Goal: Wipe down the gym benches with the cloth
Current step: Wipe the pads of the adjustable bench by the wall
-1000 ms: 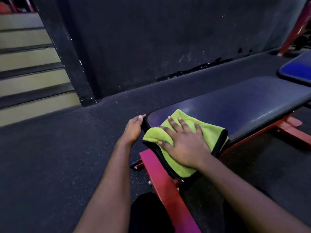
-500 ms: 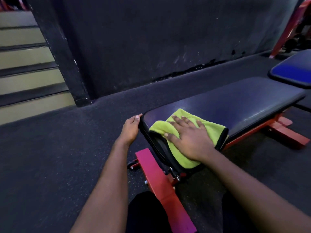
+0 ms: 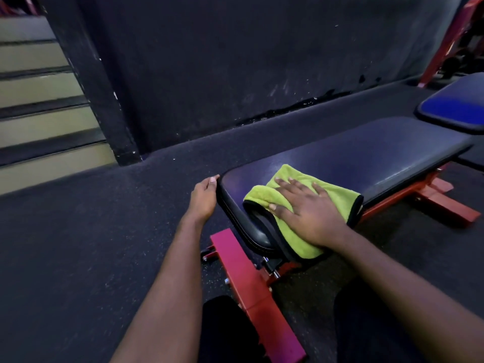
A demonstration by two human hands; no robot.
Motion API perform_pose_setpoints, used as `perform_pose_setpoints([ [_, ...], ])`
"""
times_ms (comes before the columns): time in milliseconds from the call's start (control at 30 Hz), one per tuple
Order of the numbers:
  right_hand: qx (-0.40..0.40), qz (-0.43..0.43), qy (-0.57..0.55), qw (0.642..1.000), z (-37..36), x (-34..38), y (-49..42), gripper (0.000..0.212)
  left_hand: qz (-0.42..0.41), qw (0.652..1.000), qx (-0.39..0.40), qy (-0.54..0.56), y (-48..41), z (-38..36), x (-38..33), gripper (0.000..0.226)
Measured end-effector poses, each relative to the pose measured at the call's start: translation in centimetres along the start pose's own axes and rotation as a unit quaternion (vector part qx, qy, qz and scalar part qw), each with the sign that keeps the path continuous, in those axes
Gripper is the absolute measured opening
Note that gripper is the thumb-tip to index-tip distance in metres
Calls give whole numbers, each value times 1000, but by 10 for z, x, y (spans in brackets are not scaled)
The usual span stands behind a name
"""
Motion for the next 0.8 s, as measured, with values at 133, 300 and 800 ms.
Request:
perform_pose_setpoints([
  [133,-9,-67,-2,998,6,-12,-22,58,2,1000,-4,4,3,-2,-2,38],
  [300,-37,-39,-12,998,-1,-12,12,76,-2,1000,-6,9,5,-3,-5,38],
  [800,12,-75,11,997,3,-30,-13,67,28,990,-138,1,42,-21,-32,42],
])
Point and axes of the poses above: each hand's wrist, its own y-axis away from the middle knuckle, its own z-axis out of the back of the hand, x = y × z, the point moved 5 cm from there along -y, towards the middle knuckle, and after that the axes turned 7 degrees about -z, right-handed, at the moved point
